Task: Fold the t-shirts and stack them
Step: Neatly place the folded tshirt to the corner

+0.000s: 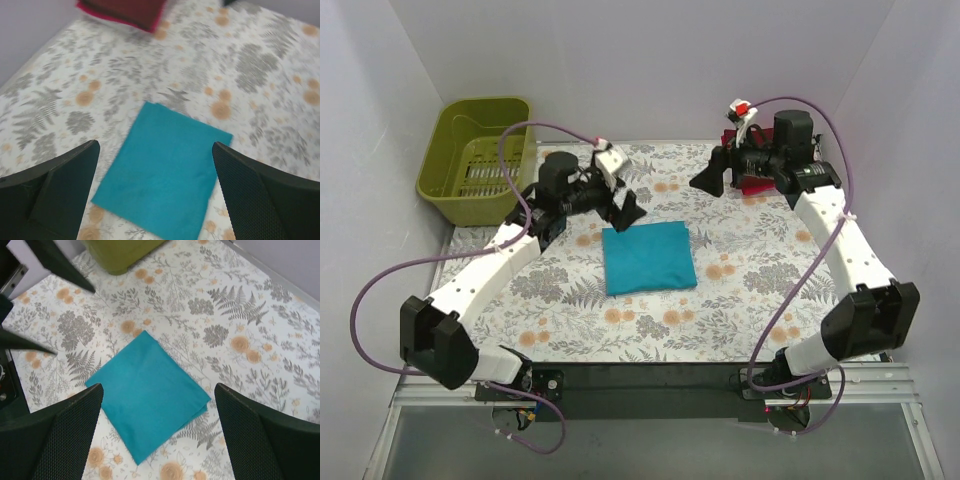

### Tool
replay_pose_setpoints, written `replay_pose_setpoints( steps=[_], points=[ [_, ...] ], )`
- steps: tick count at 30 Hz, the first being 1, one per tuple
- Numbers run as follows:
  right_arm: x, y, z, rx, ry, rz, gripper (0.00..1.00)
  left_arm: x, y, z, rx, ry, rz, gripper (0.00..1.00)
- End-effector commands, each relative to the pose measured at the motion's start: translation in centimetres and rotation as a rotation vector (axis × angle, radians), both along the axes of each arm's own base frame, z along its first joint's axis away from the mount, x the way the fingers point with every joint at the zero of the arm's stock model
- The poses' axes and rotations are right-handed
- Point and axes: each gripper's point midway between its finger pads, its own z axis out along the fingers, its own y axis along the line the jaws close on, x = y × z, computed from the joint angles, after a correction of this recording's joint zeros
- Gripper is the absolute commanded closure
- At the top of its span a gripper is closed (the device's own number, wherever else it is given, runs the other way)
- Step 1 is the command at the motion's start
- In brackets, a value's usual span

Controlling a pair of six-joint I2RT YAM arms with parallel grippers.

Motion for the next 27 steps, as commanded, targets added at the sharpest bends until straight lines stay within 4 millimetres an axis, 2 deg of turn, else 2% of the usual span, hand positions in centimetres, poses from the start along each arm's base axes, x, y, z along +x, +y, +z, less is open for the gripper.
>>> replay_pose_setpoints(
  steps=[1,2,3,4,5,6,7,8,9,10,11,12,13,15,16,19,27],
  points=[
    [-1.8,-2.5,-3.5,-0.109,0.089,-0.111,0.02,-4.6,-1.5,-2.9,0.178,-0.097,-0.19,0.04],
    [-2.1,-2.9,-4.1,-0.116,0.111,-0.137,0.02,-7.0,-2.9,-3.1,0.173,-0.083,-0.306,0.04],
    [-3.1,-3.1,-6.2,-0.13,0.161,-0.129,0.02,-8.2,-3.5,-3.7,0.181,-0.072,-0.369,0.04],
    [-3.9,-3.2,-6.4,-0.124,0.17,-0.122,0.02,-10.1,-4.7,-4.5,0.189,-0.037,-0.428,0.04],
    [-4.2,-3.6,-7.1,-0.12,0.2,-0.137,0.02,-10.8,-5.4,-5.4,0.208,-0.018,-0.439,0.04],
    [-5.0,-4.4,-9.2,-0.114,0.283,-0.171,0.02,-11.6,-6.0,-6.6,0.235,-0.005,-0.459,0.04],
    [-5.5,-4.8,-9.7,-0.097,0.308,-0.183,0.02,-12.3,-6.8,-7.1,0.244,-0.022,-0.471,0.04],
    [-6.0,-5.2,-10.7,-0.087,0.351,-0.196,0.02,-14.3,-7.6,-9.4,0.282,-0.013,-0.499,0.04],
    [-6.4,-6.3,-12.3,-0.069,0.425,-0.236,0.02,-14.1,-7.8,-9.8,0.303,-0.05,-0.459,0.04],
    [-7.0,-6.4,-13.1,-0.042,0.486,-0.239,0.02,-14.9,-9.0,-9.6,0.289,-0.105,-0.488,0.04],
    [-7.3,-6.8,-13.8,-0.026,0.532,-0.246,0.02,-15.3,-9.4,-10.2,0.286,-0.118,-0.497,0.04],
    [-7.3,-7.6,-14.4,-0.006,0.578,-0.273,0.02,-15.3,-9.1,-11.9,0.316,-0.125,-0.467,0.04],
    [-7.8,-7.5,-15.5,0.016,0.647,-0.262,0.02,-15.1,-9.8,-12.5,0.32,-0.151,-0.464,0.05],
    [-8.3,-7.5,-16.5,0.038,0.711,-0.245,0.02,-15.4,-10.4,-13.9,0.348,-0.174,-0.47,0.1],
    [-8.6,-7.3,-17.2,0.047,0.751,-0.23,0.02,-14.9,-10.8,-14.5,0.357,-0.184,-0.453,0.13],
    [-9.2,-6.9,-18.8,0.07,0.832,-0.227,0.02,-14.6,-11.9,-14.6,0.326,-0.243,-0.476,0.26],
    [-7.7,-6.7,-19.8,0.127,0.798,-0.287,0.02,-14.2,-14.3,-17.9,0.338,-0.284,-0.573,0.47]
  ],
)
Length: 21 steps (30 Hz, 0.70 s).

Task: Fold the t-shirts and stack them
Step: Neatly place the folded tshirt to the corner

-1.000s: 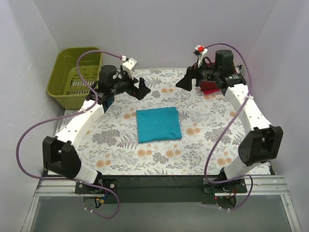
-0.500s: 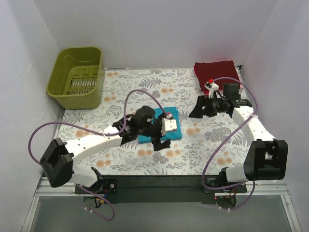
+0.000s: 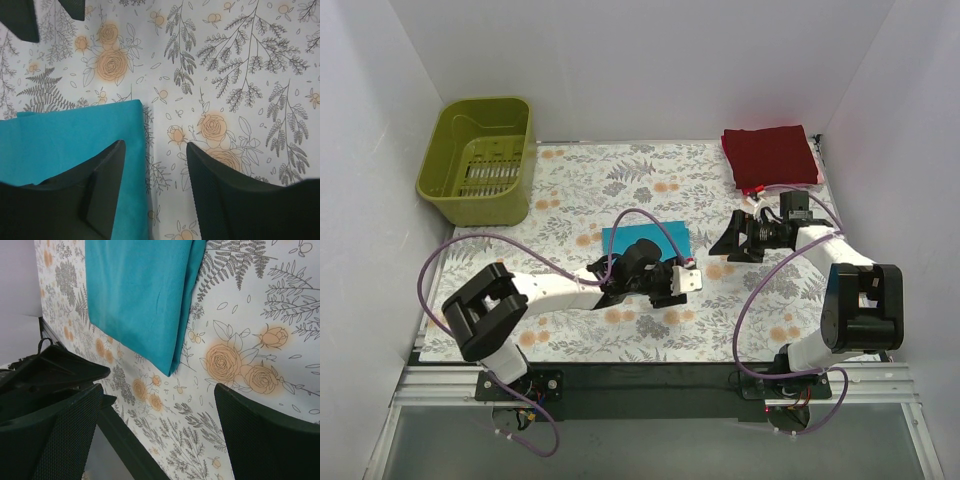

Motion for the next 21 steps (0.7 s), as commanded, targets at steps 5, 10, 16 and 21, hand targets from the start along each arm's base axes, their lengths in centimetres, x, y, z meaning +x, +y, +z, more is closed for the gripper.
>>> replay_pose_setpoints(
  steps=[5,10,16,21],
  points=[
    [1.3,0.6,0.2,0.063,-0.042,-0.057,0.02,1.5,-3.6,-0.6,-0.042,-0.076,-0.081,0.54],
    [1.0,0.7,-0.4,0.077,-0.039,-0.083,0.02,2.5,-3.8,-3.3,0.008,-0.096,-0.074,0.55],
    [0.0,0.8,-0.6,0.086,-0.044,-0.081,0.02,2.8,-3.9,-4.0,0.022,-0.113,-0.08,0.57],
    [-0.5,0.8,-0.8,0.094,-0.044,-0.088,0.02,3.7,-4.0,-4.8,0.03,-0.063,-0.033,0.62]
  ],
)
